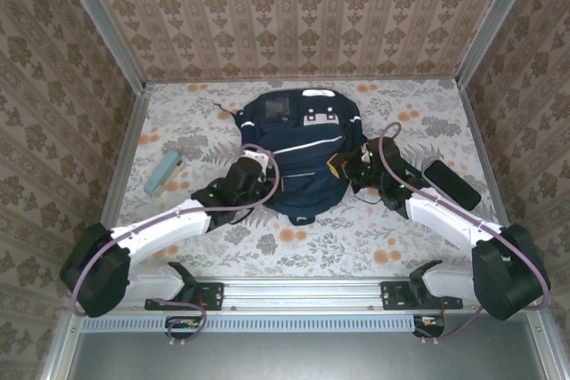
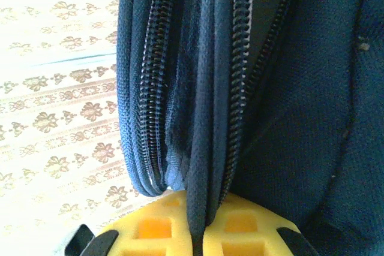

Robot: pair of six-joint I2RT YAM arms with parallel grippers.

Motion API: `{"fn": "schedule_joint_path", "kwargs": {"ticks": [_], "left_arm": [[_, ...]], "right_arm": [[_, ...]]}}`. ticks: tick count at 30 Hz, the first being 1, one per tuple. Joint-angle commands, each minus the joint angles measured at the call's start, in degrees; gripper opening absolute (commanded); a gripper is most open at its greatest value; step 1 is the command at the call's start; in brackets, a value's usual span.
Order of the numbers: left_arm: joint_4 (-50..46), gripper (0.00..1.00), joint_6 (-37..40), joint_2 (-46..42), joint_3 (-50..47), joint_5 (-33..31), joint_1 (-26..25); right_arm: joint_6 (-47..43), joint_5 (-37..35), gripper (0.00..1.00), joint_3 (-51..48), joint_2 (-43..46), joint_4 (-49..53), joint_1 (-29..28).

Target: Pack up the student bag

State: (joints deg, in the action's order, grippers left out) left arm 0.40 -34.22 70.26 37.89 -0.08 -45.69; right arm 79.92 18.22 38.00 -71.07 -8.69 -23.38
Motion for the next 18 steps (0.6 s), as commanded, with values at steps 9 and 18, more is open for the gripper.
{"fn": "schedule_joint_path", "kwargs": {"ticks": [9,18], "left_arm": [[-3.28,0.0,8.28,0.99,0.06,-2.77,13.68],[0.41,0.0,11.65,11.2,5.93,2.19,19.16]], "right_arm": [[-4.8,-2.05,0.0,1.81,0.91,3.14,2.3],[-8.52,-0.07,0.01,2.46,-1.9,4.26,2.72]]}}
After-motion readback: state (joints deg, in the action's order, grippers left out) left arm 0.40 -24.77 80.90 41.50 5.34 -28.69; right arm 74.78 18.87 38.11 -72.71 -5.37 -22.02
